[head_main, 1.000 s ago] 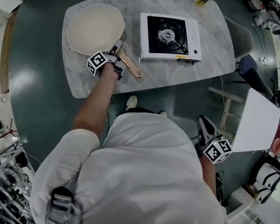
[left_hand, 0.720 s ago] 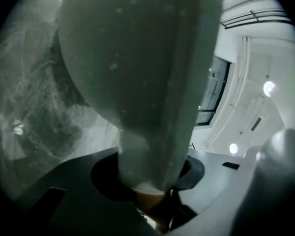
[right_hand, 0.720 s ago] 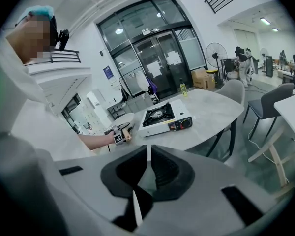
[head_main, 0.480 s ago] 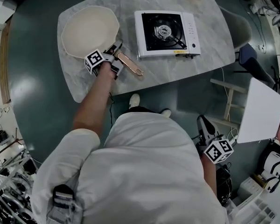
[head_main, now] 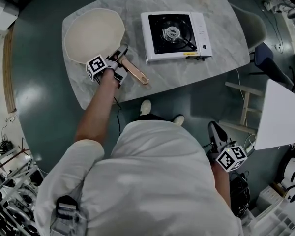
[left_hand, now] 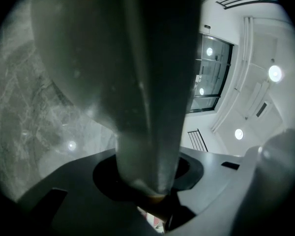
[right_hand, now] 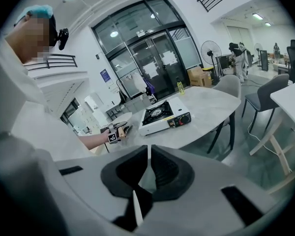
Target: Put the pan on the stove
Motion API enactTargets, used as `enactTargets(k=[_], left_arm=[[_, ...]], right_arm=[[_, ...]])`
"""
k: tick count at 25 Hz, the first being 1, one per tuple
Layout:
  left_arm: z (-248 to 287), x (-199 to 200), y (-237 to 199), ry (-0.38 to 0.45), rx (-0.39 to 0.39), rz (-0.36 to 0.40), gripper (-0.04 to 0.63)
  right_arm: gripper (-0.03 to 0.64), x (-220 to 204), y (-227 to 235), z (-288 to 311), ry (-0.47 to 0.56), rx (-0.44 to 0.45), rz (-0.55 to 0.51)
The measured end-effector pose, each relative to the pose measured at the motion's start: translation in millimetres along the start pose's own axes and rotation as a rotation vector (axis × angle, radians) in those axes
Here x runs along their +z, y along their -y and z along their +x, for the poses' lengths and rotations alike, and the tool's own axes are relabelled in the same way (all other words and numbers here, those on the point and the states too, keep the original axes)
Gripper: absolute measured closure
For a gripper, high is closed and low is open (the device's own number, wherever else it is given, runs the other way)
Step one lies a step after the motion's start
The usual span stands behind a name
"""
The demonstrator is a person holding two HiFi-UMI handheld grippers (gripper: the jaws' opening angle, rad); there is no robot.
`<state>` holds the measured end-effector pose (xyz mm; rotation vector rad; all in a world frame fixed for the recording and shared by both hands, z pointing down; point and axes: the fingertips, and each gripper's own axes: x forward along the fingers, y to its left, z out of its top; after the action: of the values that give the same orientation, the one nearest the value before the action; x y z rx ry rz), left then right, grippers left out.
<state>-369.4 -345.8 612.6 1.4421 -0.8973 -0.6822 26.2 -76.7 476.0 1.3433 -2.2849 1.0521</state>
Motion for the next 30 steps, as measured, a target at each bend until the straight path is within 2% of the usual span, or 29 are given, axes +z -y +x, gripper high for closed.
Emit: enactTargets(k=[4, 9, 19, 30], left_arm=[[-4, -6, 26, -0.037, -0.014, 0.035, 0.443], [0, -28, 66, -0.096, -0.042, 0.041, 0.443], [30, -101, 130, -0.243, -0.096, 0.060, 0.440], [85, -195, 147, -0.384, -0.101, 0.050, 0.437]], right_arm=[[0.587, 0, 3, 2, 0.009, 0.022, -0.002], [0.588, 2, 12, -3, 0.008, 0.047, -0.010], [0.589, 13, 53, -32, 0.060, 0.071, -0.008], [0.594, 0, 108, -78, 0.100, 0.034, 0.051]])
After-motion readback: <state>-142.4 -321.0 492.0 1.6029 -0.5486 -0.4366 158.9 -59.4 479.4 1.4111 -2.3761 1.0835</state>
